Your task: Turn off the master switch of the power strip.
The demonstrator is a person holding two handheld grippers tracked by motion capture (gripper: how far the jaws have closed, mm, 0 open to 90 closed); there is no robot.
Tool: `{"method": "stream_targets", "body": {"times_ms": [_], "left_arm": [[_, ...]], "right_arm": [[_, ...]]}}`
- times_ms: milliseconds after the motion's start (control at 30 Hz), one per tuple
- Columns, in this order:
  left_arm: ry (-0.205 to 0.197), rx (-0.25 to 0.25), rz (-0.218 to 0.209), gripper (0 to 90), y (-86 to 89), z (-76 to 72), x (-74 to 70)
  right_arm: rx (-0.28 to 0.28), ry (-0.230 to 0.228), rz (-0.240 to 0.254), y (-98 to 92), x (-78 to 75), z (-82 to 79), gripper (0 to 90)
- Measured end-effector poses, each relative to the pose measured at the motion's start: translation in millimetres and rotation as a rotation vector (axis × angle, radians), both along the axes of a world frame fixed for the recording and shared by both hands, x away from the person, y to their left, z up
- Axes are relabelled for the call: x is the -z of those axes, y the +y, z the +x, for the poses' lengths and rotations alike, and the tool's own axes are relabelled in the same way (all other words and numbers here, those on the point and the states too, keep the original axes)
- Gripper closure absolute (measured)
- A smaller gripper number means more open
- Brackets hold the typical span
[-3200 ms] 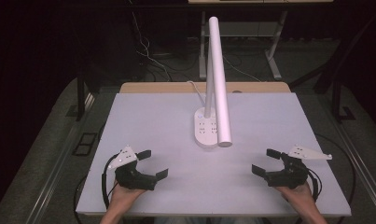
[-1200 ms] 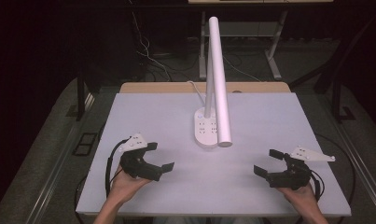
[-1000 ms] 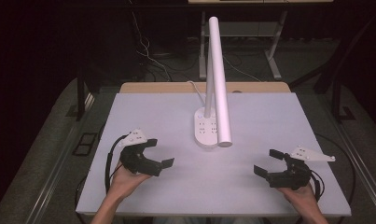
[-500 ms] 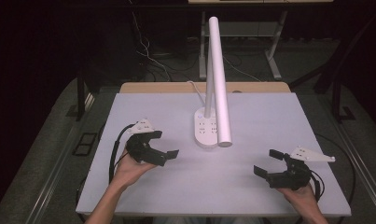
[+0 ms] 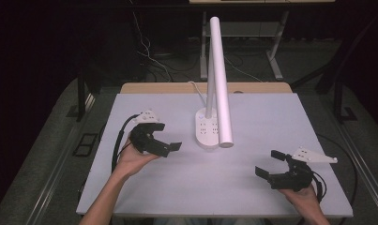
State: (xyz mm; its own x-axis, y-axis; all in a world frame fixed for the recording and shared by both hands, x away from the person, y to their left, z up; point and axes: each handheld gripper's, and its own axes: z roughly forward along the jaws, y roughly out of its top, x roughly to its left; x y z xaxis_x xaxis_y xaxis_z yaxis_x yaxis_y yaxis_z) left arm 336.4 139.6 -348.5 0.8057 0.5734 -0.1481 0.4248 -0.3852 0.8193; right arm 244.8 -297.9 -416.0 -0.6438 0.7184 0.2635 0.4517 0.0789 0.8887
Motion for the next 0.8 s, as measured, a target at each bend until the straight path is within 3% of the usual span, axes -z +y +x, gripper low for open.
{"method": "stream_targets", "body": {"times_ms": [800], "left_arm": [[-0.003, 0.032, 0.086, 0.1, -17.5, 39.0, -12.5]], "right_arm": [[0.011, -0.008, 0.005, -1.9, -1.4, -2.2, 0.2]]}}
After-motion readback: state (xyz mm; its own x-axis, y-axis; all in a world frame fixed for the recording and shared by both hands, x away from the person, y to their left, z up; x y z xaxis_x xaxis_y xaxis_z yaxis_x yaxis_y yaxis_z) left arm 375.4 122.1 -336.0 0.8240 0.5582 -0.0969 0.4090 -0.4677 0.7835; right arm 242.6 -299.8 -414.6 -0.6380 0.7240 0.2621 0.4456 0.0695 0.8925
